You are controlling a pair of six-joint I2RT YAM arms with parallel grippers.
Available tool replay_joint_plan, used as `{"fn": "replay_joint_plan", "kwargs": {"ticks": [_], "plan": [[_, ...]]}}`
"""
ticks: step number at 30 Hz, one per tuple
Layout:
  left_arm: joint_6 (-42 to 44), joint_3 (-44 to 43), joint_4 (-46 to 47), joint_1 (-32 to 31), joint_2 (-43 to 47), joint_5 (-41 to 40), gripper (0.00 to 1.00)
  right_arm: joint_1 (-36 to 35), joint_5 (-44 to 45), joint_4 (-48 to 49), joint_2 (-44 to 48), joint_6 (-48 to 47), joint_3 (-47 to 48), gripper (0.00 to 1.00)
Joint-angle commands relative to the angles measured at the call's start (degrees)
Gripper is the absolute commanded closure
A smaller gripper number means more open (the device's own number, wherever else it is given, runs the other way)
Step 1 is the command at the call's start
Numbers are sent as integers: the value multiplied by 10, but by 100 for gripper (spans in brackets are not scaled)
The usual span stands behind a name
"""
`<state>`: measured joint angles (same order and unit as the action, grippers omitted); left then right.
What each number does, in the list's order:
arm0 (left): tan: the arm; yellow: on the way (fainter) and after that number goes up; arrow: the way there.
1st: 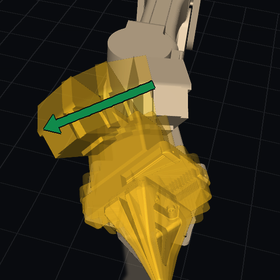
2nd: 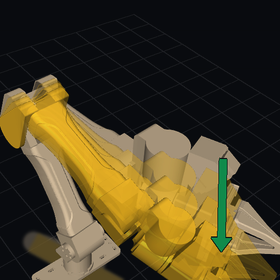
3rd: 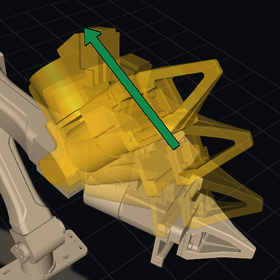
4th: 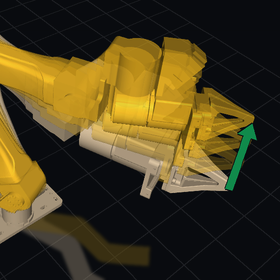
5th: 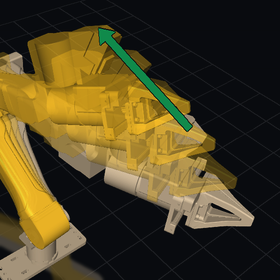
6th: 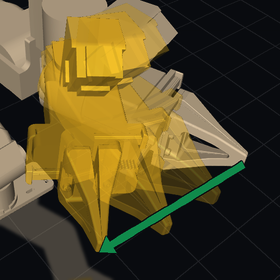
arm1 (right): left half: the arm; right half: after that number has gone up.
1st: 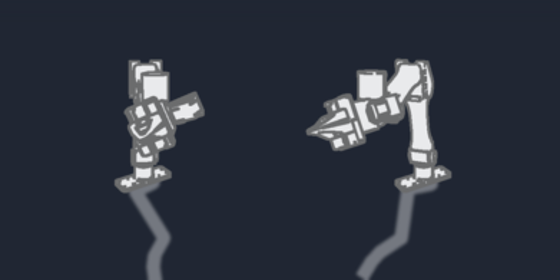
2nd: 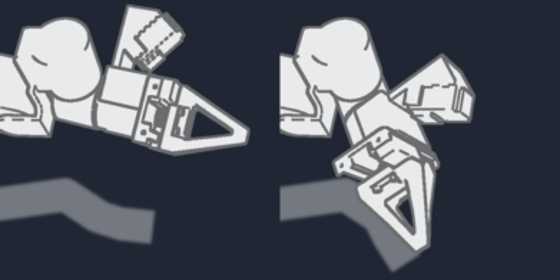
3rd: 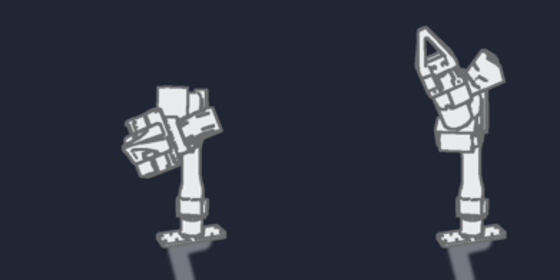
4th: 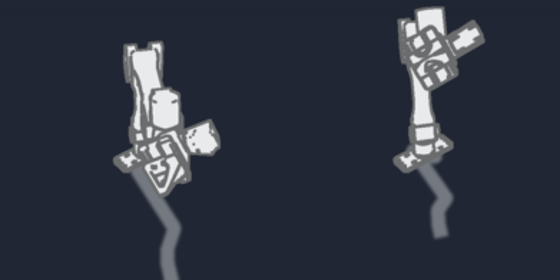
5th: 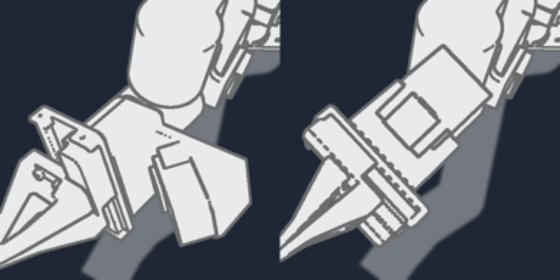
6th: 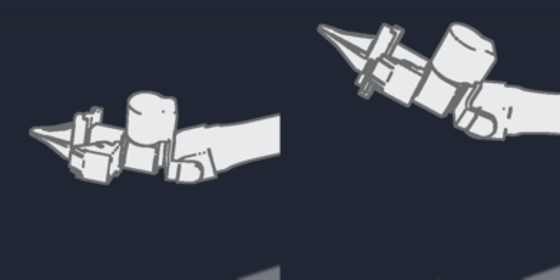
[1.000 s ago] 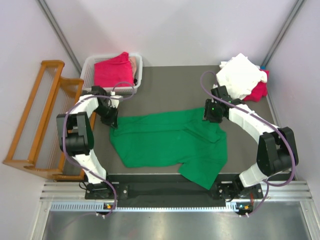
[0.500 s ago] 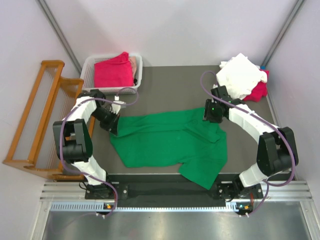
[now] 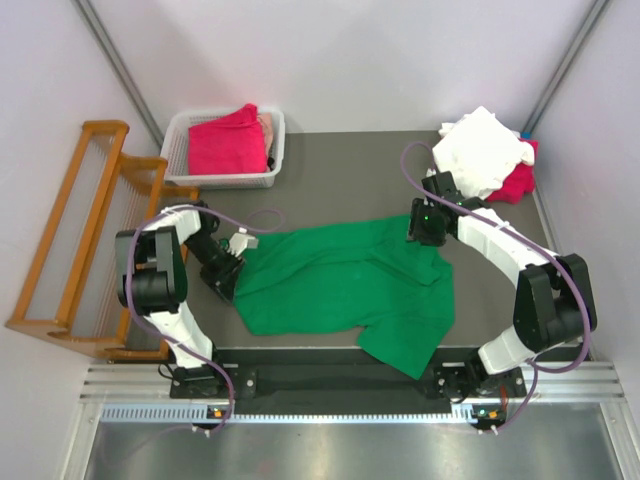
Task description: Fold and stack the t-shirts
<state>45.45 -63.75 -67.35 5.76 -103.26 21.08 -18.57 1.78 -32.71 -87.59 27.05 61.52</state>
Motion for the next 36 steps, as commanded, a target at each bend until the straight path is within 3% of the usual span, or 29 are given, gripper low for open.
{"fn": "replay_joint_plan", "kwargs": {"ticks": [1,3,13,21,28,36], "plan": [[-6,14,54,7,-5,-31,47,4,11,-5,27,-5,17,57],[-19,1,63,14,-9,-22,38,3,14,-6,30,-5,17,56],[-71,-126,17,22,9,85,37,4,10,-6,21,-5,21,56],[-198,-186,94,17,32,153,36,3,0,18,-18,-5,12,56],[-243,-141,153,-71,-31,102,33,3,-16,48,-90,-3,19,57],[-251,-141,176,-88,-73,96,33,1,-47,59,-137,-2,45,58]]}}
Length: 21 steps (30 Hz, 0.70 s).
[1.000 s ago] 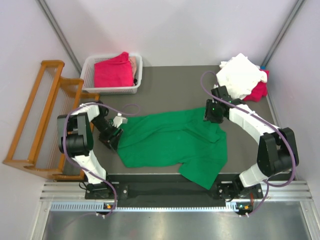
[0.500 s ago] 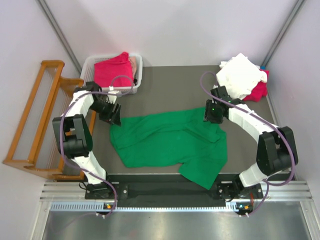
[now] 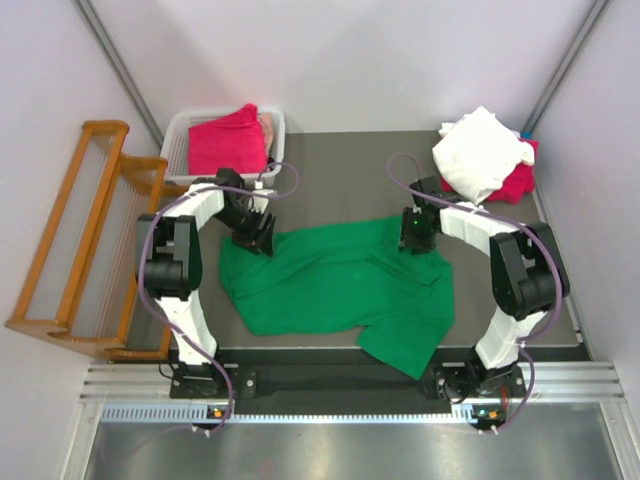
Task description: Fold and stack the t-shirts
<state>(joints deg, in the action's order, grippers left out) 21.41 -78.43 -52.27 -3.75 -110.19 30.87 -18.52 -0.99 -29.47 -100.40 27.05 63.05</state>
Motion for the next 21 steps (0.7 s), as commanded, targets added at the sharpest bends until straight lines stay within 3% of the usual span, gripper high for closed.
{"fn": "replay_joint_plan", "kwargs": {"ticks": [1,21], "plan": [[-8,9,27,6,-4,-6,33,-2,-21,27,-9,-2,32,58],[-2,37,38,6,6,-43,33,-74,-51,38,-59,6,49,60]]}}
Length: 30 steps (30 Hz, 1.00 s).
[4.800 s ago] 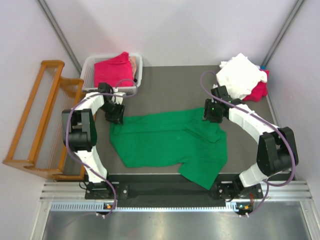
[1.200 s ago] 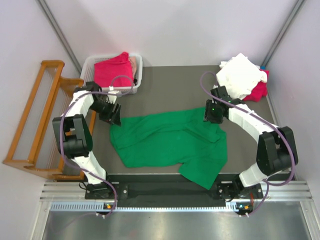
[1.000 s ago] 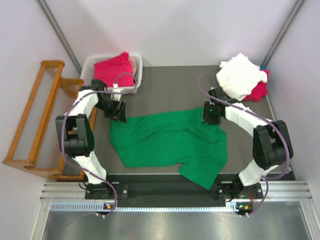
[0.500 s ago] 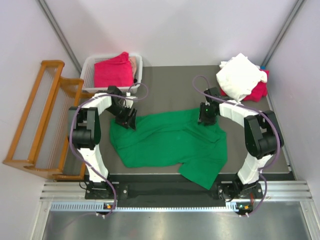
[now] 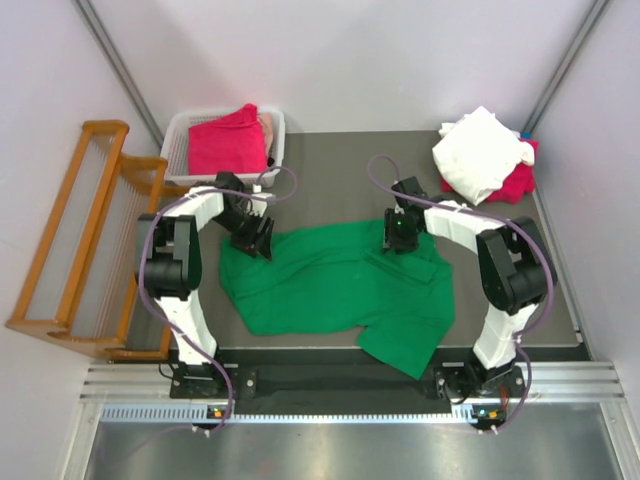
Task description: Fold and stack the t-shirts
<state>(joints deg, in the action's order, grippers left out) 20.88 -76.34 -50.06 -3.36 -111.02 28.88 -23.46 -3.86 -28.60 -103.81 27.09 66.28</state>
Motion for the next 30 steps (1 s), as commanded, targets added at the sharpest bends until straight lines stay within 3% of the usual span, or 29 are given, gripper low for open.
{"fn": "replay_joint_plan", "kwargs": {"ticks": [1,3,6,10,14,21,23,24,25,30], "plan": [[4,18,16,2,14,-24,33,-27,-23,29,-27,7,18,60],[4,22,19,2,15,-28,33,-33,-22,25,-27,5,26,61],[6,27,19,2,16,-35,33,-40,-12,21,-18,2,32,74],[12,29,21,2,19,-44,33,-57,17,0,5,-7,27,99],[15,29,16,2,22,-53,33,-78,56,-23,44,-13,-11,100],[23,32,7,2,43,-55,33,-91,161,-89,147,2,-90,96],[25,29,2,2,46,-58,33,-91,169,-109,177,9,-109,78],[27,29,1,2,46,-58,33,-91,172,-115,185,11,-115,58],[27,26,1,2,46,-58,33,-91,177,-119,199,16,-122,53],[27,23,-3,2,44,-59,33,-91,178,-131,214,27,-123,49]]}}
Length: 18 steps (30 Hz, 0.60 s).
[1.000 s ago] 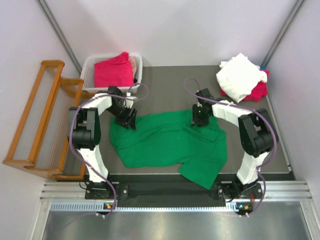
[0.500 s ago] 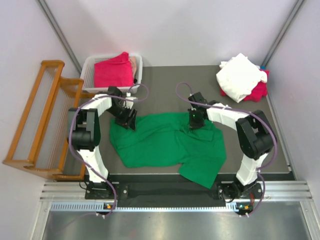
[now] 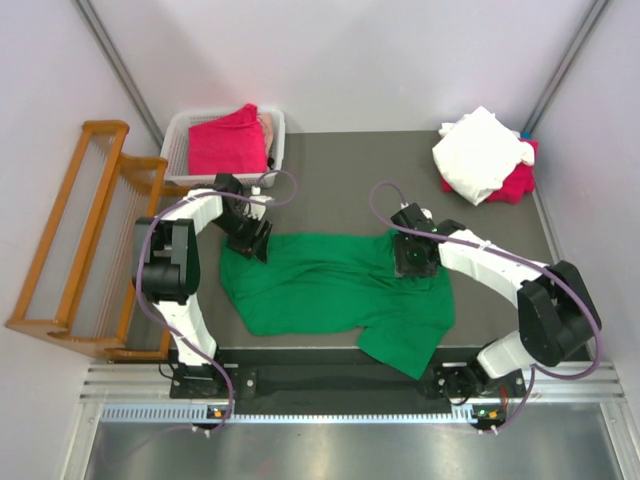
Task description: Fold and stack the t-shirts
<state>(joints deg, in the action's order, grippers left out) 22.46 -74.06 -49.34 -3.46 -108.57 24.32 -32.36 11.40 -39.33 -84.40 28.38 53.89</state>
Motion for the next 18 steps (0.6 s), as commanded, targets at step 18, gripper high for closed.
{"fn": "replay_joint_plan", "kwargs": {"ticks": [18], "plan": [[17,2,-21,3,42,-17,33,62,15,15,-160,-38,244,41]]}}
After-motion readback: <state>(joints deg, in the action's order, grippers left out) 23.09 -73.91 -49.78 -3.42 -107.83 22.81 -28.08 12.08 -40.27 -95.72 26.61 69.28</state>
